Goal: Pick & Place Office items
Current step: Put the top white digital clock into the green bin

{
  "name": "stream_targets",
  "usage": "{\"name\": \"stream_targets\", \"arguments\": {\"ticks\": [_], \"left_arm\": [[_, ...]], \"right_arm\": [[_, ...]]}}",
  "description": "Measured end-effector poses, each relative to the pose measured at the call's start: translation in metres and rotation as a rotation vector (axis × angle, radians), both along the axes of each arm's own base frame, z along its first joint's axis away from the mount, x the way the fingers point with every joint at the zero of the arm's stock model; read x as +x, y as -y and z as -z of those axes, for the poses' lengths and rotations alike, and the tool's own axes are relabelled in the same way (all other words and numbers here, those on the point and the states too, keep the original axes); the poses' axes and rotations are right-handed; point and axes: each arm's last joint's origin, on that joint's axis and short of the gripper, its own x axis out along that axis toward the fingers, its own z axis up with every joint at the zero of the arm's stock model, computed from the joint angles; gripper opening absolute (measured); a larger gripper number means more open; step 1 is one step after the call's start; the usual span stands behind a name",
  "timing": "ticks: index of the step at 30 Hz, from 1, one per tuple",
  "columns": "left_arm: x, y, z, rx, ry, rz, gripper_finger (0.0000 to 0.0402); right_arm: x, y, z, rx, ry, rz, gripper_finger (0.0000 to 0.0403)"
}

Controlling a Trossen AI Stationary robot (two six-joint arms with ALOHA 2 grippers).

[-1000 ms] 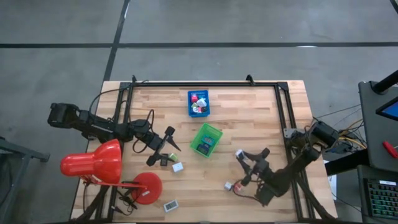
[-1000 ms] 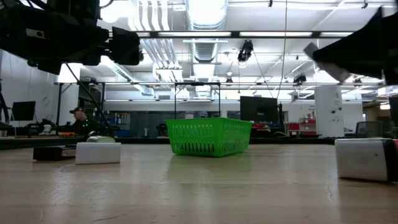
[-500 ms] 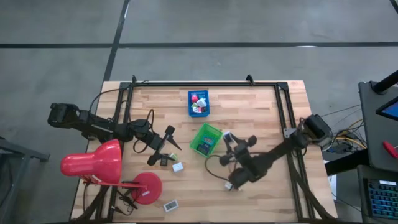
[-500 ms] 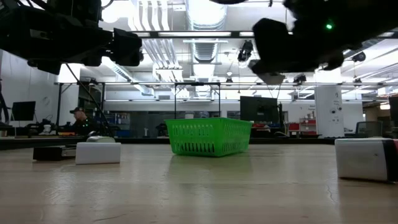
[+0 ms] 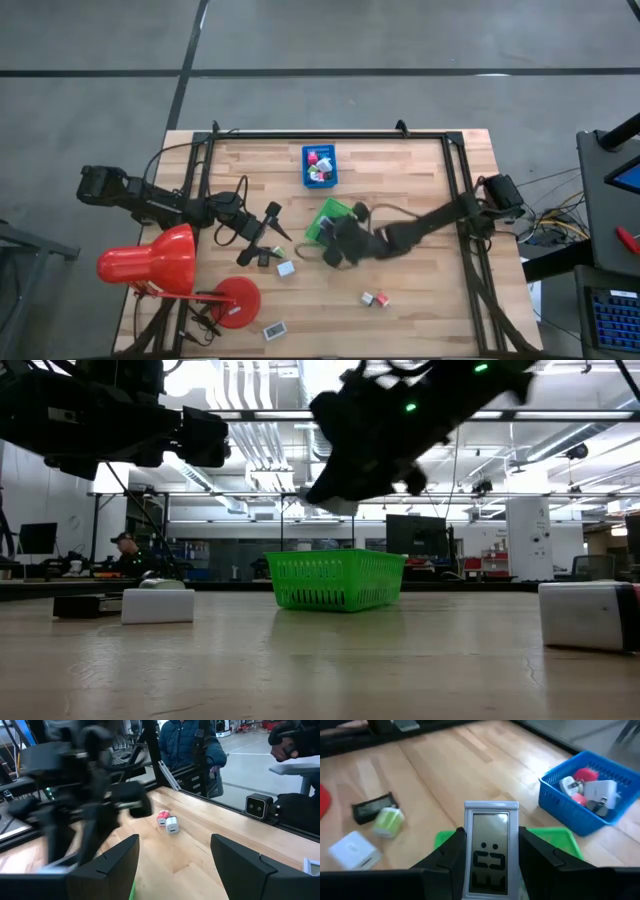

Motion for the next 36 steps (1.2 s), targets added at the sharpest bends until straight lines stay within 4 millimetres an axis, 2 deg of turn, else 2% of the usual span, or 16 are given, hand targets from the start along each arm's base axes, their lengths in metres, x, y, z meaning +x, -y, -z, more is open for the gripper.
{"name": "stream_targets", "arguments": {"ticks": [4, 10, 15, 21, 26, 36], "left_arm": [[0.000, 0.000, 0.001, 0.000, -0.013, 0.000, 0.0250], [0.000, 0.000, 0.001, 0.007, -0.011, -0.002, 0.0250], [0.000, 0.000, 0.001, 0.007, -0.012, -0.002, 0.0250], [0.000, 0.000, 0.002, 0.008, -0.013, -0.008, 0.0250], [0.000, 0.000, 0.002, 0.009, -0.015, -0.014, 0.0250], [0.000, -0.001, 0.002, 0.010, -0.015, -0.020, 0.0250]], "right_arm": [[0.008, 0.020, -0.010, 0.086, -0.143, -0.062, 0.0134], [0.011, 0.038, -0.026, 0.164, -0.340, -0.164, 0.0134], [0.015, 0.052, -0.032, 0.244, -0.402, -0.318, 0.0134], [0.015, 0.069, -0.021, 0.237, -0.454, -0.411, 0.0134], [0.010, 0.082, -0.009, 0.240, -0.461, -0.406, 0.0134], [0.000, 0.094, 0.014, 0.251, -0.460, -0.388, 0.0134]]}}
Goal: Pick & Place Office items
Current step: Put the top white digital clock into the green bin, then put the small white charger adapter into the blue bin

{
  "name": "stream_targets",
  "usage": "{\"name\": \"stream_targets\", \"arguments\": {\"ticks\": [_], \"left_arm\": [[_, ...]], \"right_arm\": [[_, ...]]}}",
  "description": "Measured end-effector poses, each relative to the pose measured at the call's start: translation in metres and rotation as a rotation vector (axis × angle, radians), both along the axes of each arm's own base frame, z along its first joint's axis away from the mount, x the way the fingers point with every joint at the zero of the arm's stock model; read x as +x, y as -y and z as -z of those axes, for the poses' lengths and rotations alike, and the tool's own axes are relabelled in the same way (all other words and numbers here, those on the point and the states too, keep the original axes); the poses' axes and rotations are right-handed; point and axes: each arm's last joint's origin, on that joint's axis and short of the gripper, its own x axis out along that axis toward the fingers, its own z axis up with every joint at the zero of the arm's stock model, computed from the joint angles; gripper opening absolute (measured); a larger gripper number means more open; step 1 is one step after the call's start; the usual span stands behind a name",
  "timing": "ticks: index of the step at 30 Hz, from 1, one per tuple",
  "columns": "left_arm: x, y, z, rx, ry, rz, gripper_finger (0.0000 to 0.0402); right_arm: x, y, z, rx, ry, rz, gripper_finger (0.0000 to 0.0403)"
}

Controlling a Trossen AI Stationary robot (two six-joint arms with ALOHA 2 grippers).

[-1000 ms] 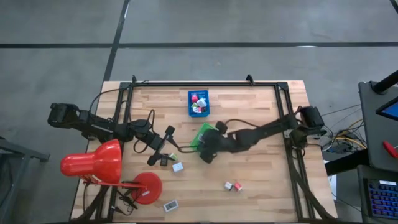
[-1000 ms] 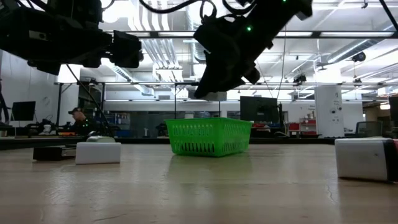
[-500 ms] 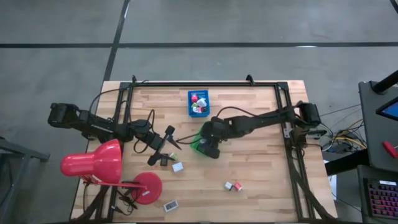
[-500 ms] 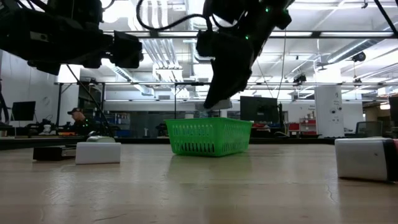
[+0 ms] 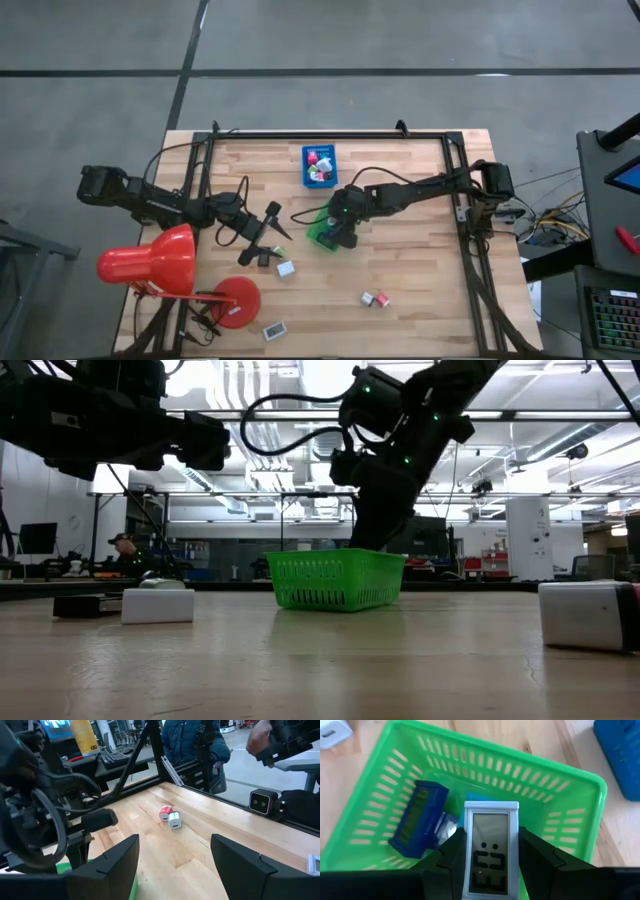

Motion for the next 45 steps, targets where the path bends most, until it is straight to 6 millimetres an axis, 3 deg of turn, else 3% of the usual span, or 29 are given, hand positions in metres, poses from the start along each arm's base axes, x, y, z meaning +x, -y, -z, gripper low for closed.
{"name": "stream_targets", "arguments": {"ticks": [4, 11, 27, 37, 45], "left_arm": [[0.000, 0.000, 0.000, -0.001, -0.001, 0.000, 0.0250], [0.000, 0.000, 0.000, -0.004, -0.003, -0.001, 0.0250], [0.000, -0.001, 0.001, -0.002, -0.017, -0.024, 0.0250], [-0.001, -0.002, 0.006, -0.012, -0.082, -0.081, 0.0250], [-0.001, -0.003, 0.010, -0.003, -0.116, -0.114, 0.0250]], "right_arm": [[-0.003, 0.001, 0.007, 0.011, 0.001, -0.003, 0.0134], [-0.001, 0.000, 0.006, 0.026, 0.041, -0.031, 0.0202], [0.007, -0.001, -0.004, -0.070, 0.096, -0.033, 0.0199], [0.013, -0.030, -0.019, -0.095, 0.186, -0.140, 0.0201], [0.004, -0.069, -0.026, -0.058, 0.176, -0.217, 0.0201]]}}
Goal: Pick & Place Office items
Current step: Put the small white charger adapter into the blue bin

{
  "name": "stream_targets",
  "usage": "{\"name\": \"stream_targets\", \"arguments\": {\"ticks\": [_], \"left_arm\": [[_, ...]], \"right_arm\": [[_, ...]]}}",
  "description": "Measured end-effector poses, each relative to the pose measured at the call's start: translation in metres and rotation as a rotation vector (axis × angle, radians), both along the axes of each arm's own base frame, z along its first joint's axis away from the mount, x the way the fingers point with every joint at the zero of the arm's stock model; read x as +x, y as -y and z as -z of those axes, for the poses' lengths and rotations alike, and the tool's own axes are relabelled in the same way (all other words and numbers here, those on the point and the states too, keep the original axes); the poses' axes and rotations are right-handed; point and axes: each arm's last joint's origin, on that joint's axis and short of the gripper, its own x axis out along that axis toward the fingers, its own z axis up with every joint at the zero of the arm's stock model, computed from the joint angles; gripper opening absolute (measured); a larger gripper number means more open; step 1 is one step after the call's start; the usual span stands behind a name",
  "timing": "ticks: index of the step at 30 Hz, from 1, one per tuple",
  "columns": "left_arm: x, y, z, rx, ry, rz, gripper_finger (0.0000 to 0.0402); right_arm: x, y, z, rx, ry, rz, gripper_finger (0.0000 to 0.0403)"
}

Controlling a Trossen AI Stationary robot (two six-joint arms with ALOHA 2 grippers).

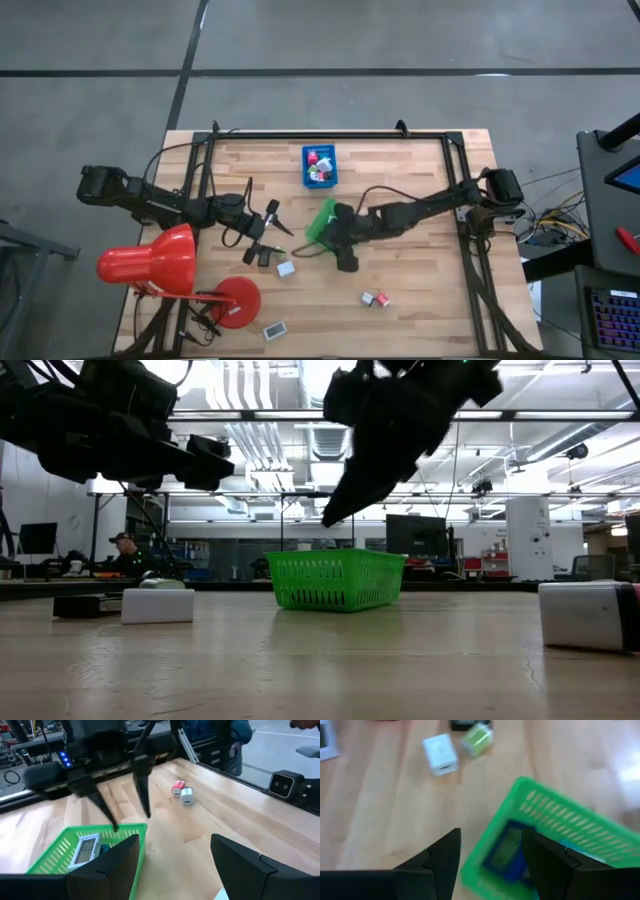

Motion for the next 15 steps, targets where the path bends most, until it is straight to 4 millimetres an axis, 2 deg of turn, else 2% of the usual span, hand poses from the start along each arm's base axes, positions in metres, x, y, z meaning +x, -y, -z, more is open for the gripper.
{"name": "stream_targets", "arguments": {"ticks": [7, 15], "left_arm": [[0.000, 0.000, 0.000, 0.000, 0.000, 0.000, 0.0250], [0.000, 0.000, 0.000, 0.000, -0.004, 0.000, 0.0250]], "right_arm": [[-0.018, -0.032, -0.009, 0.089, -0.054, 0.060, 0.0201], [-0.038, -0.066, -0.007, 0.157, -0.139, 0.159, 0.0201]]}}
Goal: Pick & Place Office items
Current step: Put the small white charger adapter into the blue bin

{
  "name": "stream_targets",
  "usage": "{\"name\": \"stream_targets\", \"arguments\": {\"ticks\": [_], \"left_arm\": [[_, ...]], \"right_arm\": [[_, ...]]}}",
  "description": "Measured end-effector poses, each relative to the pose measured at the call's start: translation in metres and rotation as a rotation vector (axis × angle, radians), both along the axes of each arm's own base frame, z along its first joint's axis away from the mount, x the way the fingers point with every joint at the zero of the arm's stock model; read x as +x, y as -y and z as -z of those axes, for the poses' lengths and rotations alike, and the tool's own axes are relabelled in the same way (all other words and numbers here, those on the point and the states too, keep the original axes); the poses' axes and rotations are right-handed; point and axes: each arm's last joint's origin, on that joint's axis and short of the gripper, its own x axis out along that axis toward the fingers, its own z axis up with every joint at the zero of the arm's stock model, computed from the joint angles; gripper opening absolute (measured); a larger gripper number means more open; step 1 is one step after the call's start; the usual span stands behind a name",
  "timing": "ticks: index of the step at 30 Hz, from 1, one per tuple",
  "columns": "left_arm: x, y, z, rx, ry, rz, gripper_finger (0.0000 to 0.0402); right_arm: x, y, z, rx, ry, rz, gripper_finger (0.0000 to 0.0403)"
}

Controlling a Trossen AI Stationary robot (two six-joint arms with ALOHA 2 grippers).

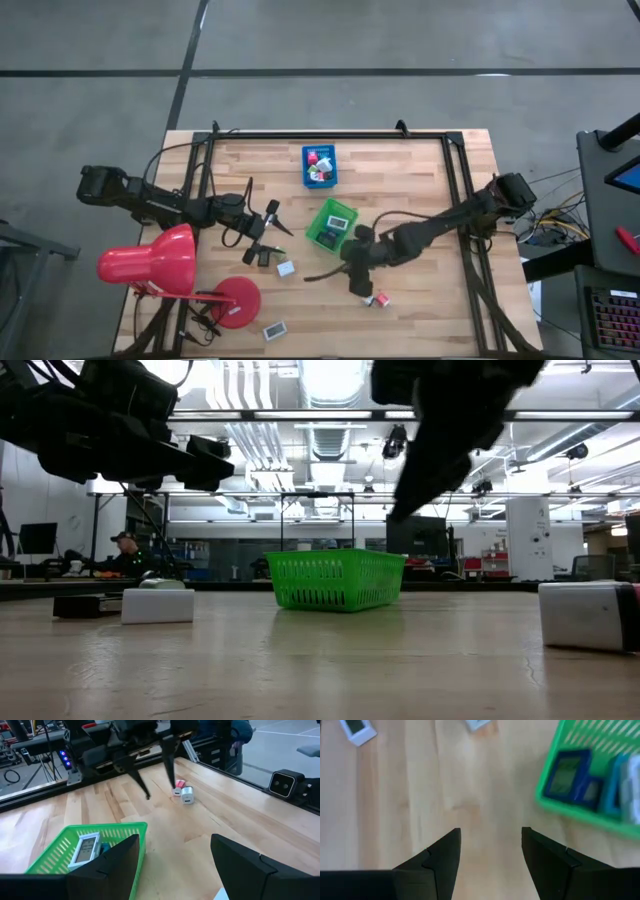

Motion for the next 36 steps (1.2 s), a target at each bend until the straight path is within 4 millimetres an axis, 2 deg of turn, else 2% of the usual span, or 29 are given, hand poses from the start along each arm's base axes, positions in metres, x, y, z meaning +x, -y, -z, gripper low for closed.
{"name": "stream_targets", "arguments": {"ticks": [15, 27, 36], "left_arm": [[0.000, 0.000, 0.001, 0.013, -0.002, 0.004, 0.0250], [0.000, 0.000, 0.001, 0.013, -0.002, 0.005, 0.0250], [0.000, 0.000, 0.001, 0.013, -0.001, 0.007, 0.0250]], "right_arm": [[-0.020, -0.039, -0.006, 0.078, -0.043, 0.104, 0.0201], [-0.033, -0.056, -0.003, 0.177, -0.131, 0.148, 0.0202], [-0.038, -0.063, -0.003, 0.248, -0.173, 0.167, 0.0250]]}}
